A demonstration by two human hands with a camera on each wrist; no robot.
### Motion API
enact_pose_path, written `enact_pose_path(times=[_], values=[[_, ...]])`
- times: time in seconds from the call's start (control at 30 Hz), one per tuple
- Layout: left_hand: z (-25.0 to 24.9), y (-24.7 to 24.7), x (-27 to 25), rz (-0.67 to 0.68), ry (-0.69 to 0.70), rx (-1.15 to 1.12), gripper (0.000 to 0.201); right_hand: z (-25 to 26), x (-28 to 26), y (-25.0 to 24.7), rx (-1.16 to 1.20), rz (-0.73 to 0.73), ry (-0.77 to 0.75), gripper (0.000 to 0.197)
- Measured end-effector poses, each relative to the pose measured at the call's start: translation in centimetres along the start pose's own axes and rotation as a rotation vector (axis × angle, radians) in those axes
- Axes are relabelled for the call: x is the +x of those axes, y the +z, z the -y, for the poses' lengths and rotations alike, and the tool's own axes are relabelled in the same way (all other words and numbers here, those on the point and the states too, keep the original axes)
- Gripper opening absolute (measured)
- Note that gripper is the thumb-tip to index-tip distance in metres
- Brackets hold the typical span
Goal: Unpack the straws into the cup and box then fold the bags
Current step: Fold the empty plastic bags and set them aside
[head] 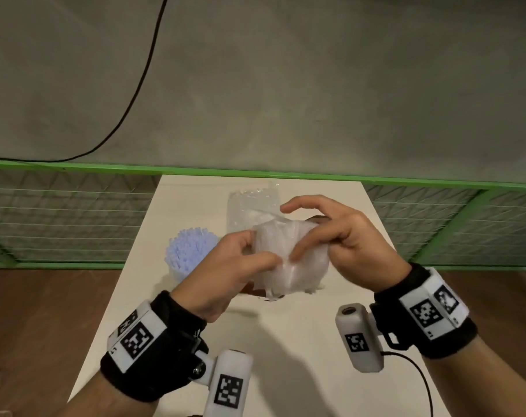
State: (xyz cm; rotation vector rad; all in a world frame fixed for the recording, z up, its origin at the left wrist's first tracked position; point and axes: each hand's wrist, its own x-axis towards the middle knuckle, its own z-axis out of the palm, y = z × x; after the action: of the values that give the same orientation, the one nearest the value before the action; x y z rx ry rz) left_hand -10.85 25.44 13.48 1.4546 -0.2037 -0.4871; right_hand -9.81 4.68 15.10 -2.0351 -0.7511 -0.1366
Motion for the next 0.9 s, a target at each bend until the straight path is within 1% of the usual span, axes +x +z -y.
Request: enact_pose_path(times=[0.07, 0.1, 0.13, 0.17, 0.2, 0.27, 0.33, 0.37, 0.43, 0.5, 0.57, 0.6, 0.67, 0.7, 0.73, 0.77, 0.8, 0.83, 0.87, 0.9], values=[[0.4, -0.1, 0.2, -0.116, 0.064, 0.070, 0.018, 0.6, 0.0, -0.6, 0.299, -0.065, 0.225, 0.052], [0.6, -0.1, 0.3, -0.180, 0.108, 0.161, 0.020, 0.9, 0.1, -0.7, 0.444, -0.120, 0.327, 0.049], [0.7, 0.0, 0.4, -0.222, 0.144, 0.257, 0.022, 1.3, 0.1, -0.5, 0.516, -0.165, 0.404, 0.043], [0.8, 0.2, 0.5, -0.257, 0.170, 0.322, 0.024, 1.8, 0.2, 0.1, 0.470, -0.185, 0.456, 0.035], [0.7, 0.5, 0.5, -0.283, 0.196, 0.341, 0.028, 2.1, 0.1, 0.8, 0.337, -0.181, 0.491, 0.031], [0.8, 1.1, 0.6, -0.300, 0.225, 0.295, 0.038, 2.2, -0.2, 2.5, 0.060, -0.169, 0.480, 0.031], [0.9, 1.6, 0.5, -0.276, 0.216, 0.231, 0.049, 2.1, -0.1, 3.3, -0.041, -0.279, 0.396, 0.021], [0.9, 1.8, 0.3, -0.256, 0.212, 0.215, 0.050, 1.7, -0.1, 3.2, -0.052, -0.346, 0.353, 0.018], [0.8, 2.1, 0.0, -0.248, 0.226, 0.213, 0.044, 1.1, 0.2, 3.1, -0.044, -0.461, 0.320, 0.020], [0.7, 2.1, -0.1, -0.243, 0.265, 0.236, 0.036, 0.9, 0.5, 3.5, 0.007, -0.521, 0.328, 0.023], [0.7, 2.0, 0.0, -0.222, 0.311, 0.255, 0.033, 0.7, 0.8, 4.2, 0.048, -0.563, 0.339, 0.025], [0.7, 1.9, -0.1, -0.210, 0.341, 0.251, 0.035, 0.6, 0.9, 4.5, 0.040, -0.590, 0.340, 0.026], [0.8, 1.8, -0.2, -0.193, 0.428, 0.202, 0.049, -0.3, 1.3, 4.8, 0.007, -0.631, 0.354, 0.031], [0.8, 1.8, -0.2, -0.186, 0.477, 0.165, 0.060, -0.8, 1.4, 4.9, 0.046, -0.641, 0.399, 0.033], [0.8, 1.8, -0.2, -0.175, 0.514, 0.123, 0.068, -1.0, 1.6, 5.0, 0.164, -0.644, 0.476, 0.037], [1.0, 1.7, -0.2, -0.162, 0.529, 0.071, 0.073, -0.9, 1.6, 5.0, 0.336, -0.604, 0.577, 0.045], [1.1, 1.7, -0.1, -0.153, 0.525, 0.015, 0.075, -1.0, 1.4, 4.9, 0.539, -0.511, 0.670, 0.053], [1.2, 1.6, -0.1, -0.148, 0.504, -0.038, 0.077, -0.9, 1.2, 4.8, 0.692, -0.416, 0.703, 0.058], [1.4, 1.4, 0.0, -0.147, 0.475, -0.079, 0.079, -0.8, 1.0, 4.7, 0.776, -0.371, 0.688, 0.058], [1.7, 1.1, 0.0, -0.142, 0.443, -0.100, 0.079, -0.7, 0.8, 4.6, 0.809, -0.388, 0.639, 0.055]])
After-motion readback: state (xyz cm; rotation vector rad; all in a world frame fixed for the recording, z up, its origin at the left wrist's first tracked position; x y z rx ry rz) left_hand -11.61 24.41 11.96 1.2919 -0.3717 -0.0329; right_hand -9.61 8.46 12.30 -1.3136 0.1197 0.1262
